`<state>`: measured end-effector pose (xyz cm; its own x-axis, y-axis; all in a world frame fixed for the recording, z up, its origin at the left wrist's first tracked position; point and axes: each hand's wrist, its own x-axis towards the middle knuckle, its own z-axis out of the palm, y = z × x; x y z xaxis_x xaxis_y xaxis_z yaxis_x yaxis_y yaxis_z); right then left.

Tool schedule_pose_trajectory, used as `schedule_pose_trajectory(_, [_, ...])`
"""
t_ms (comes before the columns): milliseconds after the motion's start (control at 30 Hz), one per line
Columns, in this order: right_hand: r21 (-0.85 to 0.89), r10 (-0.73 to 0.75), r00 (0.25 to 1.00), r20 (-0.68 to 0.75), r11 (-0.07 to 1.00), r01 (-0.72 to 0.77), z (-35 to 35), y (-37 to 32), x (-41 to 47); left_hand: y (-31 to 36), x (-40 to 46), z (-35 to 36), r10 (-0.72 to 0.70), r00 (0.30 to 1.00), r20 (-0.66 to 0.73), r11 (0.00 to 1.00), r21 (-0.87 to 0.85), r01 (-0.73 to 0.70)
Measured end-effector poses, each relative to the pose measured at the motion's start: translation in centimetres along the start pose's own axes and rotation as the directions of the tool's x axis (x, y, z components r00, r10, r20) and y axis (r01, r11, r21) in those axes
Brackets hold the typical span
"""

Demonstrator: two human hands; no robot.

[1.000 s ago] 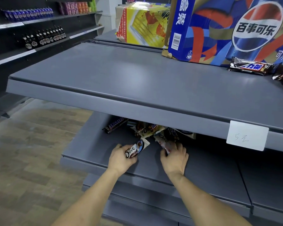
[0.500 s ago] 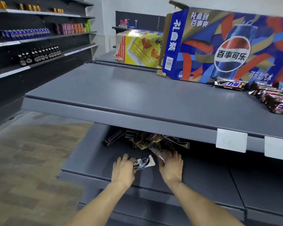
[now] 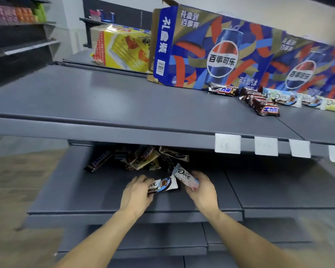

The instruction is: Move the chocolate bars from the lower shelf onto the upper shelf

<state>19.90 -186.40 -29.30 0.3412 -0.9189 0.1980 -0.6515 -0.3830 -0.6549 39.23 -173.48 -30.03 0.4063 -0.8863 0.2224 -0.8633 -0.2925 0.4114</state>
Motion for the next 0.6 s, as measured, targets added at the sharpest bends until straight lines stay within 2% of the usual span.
schedule_pose_trajectory(167, [-0.068, -0.015, 1.0, -0.006, 0.998, 0.015, -4.3, 1.4, -1.0, 2.6, 0.1, 0.1, 0.088, 0.995, 0.038, 0.995, 0.053, -0.089])
schedule_pose_trajectory(300, [-0.27, -0.197, 0.98, 0.005, 0.944, 0.191, -7.7, 3.3, -1.8, 5.6, -0.2, -0.6, 0.201, 0.98, 0.006, 0.977, 0.076, -0.201])
schedule_pose_trajectory(400, [-0.389, -0.268, 0.963, 0.026, 0.885, 0.257, -10.4, 5.0, -2.9, 8.3, -1.0, -0.9, 0.249, 0.969, 0.012, 0.959, 0.139, -0.248])
schedule_pose_trajectory(533, [-0.389, -0.285, 0.958, 0.032, 0.879, 0.275, -14.8, 7.5, -5.2, 13.9, -2.8, -1.2, 0.313, 0.95, 0.01, 0.939, 0.146, -0.311])
schedule_pose_trajectory(600, [-0.422, -0.342, 0.939, 0.031, 0.847, 0.323, -18.0, 8.7, -6.1, 17.3, -3.9, -1.6, 0.341, 0.94, -0.004, 0.927, 0.165, -0.336])
